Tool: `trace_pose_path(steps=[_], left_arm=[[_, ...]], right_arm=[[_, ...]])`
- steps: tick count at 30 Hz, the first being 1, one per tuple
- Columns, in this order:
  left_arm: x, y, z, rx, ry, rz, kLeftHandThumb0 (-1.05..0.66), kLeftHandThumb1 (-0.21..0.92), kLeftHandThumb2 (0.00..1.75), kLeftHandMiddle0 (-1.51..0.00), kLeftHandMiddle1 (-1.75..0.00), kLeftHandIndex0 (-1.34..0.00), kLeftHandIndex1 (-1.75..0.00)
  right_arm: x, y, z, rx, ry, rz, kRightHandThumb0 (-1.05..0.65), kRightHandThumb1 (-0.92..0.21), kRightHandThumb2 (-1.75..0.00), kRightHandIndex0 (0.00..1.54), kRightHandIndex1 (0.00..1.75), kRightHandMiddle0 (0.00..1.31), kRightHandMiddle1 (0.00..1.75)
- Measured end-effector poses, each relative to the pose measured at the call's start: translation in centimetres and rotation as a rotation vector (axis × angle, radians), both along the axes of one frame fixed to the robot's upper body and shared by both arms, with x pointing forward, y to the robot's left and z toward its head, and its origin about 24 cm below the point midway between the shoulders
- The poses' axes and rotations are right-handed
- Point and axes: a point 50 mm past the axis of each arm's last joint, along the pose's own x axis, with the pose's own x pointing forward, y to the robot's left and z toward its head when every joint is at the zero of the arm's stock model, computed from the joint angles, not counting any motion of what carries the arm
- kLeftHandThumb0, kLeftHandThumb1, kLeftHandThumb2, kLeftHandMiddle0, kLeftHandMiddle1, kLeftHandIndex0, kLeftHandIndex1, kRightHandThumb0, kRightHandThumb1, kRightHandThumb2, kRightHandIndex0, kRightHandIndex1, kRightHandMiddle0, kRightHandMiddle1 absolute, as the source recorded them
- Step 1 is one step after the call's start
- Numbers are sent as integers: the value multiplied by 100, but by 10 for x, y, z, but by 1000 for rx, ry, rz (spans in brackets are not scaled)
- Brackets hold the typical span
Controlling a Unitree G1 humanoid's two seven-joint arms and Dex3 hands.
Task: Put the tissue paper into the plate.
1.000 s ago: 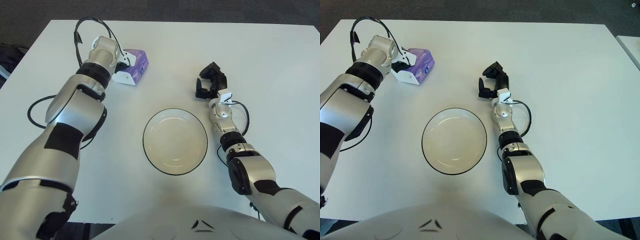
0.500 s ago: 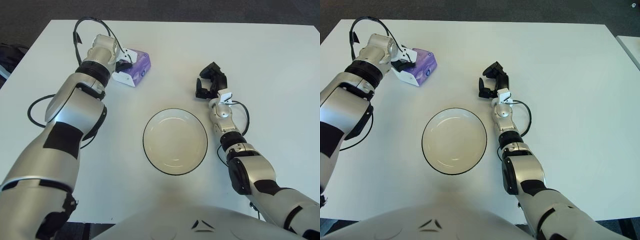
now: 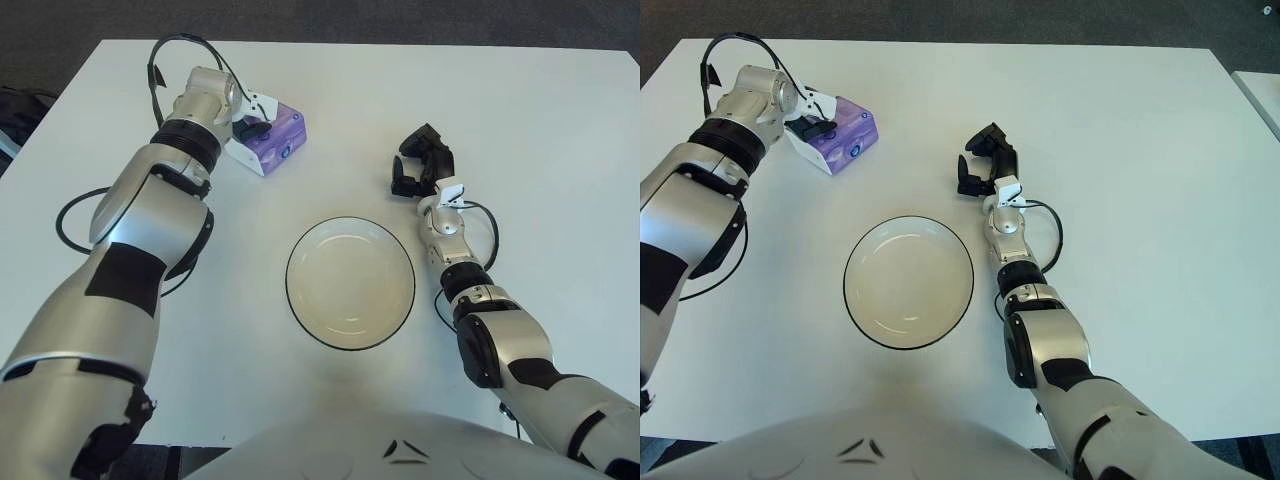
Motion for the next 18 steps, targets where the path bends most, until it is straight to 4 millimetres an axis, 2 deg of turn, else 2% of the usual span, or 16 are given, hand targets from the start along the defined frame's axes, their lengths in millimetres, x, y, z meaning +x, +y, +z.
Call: trace_pose_path(steps=[18], left_arm=[[3,-9,9,-71,4,-81,-105,92,132,0,0,0,0]], right_arm=[[1,0,0,-1,1,-1,-1,-28,-136,52,175,51,175]])
